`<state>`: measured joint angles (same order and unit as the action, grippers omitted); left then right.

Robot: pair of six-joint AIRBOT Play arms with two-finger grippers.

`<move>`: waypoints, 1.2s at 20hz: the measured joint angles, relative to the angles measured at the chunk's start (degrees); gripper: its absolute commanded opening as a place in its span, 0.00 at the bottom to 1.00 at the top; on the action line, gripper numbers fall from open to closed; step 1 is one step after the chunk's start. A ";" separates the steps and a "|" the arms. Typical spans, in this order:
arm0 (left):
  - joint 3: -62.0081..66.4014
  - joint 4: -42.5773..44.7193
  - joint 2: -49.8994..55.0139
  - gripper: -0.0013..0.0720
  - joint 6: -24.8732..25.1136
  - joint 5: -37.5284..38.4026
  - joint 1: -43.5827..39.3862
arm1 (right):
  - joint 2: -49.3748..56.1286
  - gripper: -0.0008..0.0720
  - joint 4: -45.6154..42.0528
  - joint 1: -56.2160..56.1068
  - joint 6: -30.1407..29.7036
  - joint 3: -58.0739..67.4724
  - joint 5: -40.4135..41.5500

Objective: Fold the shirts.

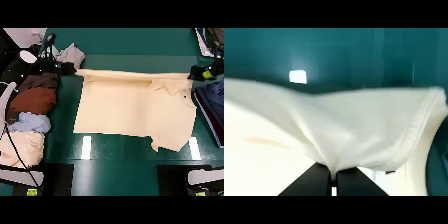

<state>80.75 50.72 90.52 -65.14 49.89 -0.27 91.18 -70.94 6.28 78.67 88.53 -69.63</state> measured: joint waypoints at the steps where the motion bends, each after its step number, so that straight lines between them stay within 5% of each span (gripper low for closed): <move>1: -0.94 0.13 0.00 0.05 0.24 0.66 0.00 | -1.79 0.03 0.07 0.00 -0.09 -3.48 1.29; 7: -5.81 2.10 0.02 0.11 0.90 4.13 0.00 | -10.99 0.04 0.22 0.00 -0.17 -21.64 8.48; 8: -6.12 2.45 0.02 0.56 0.87 5.16 0.00 | -12.02 0.21 0.24 0.00 -0.15 -23.63 9.18; 9: -6.34 2.71 0.02 0.87 0.74 6.08 0.00 | -12.81 0.50 0.24 0.00 -0.15 -24.98 9.62; 17: -8.00 3.76 -3.08 0.83 -4.02 19.41 4.50 | -23.63 0.55 0.92 6.51 -1.40 -27.39 -1.81; 24: -28.76 3.93 -15.43 0.83 -4.02 22.12 7.02 | -35.10 0.55 10.05 16.65 -5.77 -37.03 -11.93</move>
<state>51.99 54.65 75.09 -69.17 72.01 6.74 56.07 -60.88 22.94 72.90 51.51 -81.56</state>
